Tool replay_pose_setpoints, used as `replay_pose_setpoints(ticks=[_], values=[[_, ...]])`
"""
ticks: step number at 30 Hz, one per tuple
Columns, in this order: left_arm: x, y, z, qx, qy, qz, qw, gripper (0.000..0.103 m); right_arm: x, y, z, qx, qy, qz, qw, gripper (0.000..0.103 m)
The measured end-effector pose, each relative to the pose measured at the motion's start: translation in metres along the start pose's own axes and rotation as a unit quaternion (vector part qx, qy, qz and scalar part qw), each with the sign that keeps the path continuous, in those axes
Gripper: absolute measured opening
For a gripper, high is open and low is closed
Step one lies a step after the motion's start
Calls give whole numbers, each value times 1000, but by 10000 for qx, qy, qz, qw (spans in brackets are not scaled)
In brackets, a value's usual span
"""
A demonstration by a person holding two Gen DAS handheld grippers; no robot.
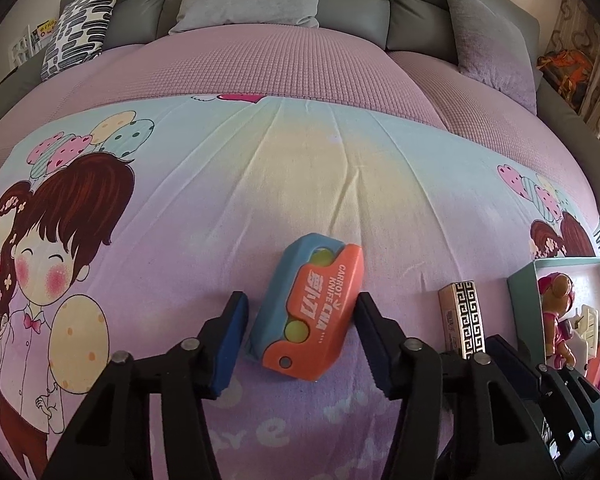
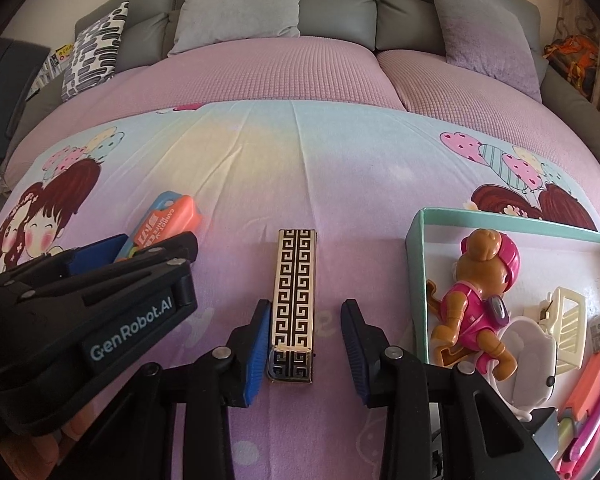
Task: Organize rigid objects
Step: 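Grasp the gold-black patterned box with the right tool while the left tool grasps the orange-blue box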
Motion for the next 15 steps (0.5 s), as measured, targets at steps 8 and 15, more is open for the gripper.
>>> replay_pose_setpoints(ticks=[8,15], values=[[-2,1,9,-8,254,176,9995,45,-8,-1,4,-18,-251,-305,9992,22],[-2,2,26,-150,277,254,9992,45,-18,-3,14,-151,-460,-577,9972,22]])
Point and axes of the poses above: each gripper's, at about its wrist camera, not at the fingertips, and z roughly against the way its jaws point, x to its left, y to its underside, the point moved 2 cm from there along -z, roughly the way its jaws point, and after that the axes turned 1 degree about x, right-handed, at the moved point
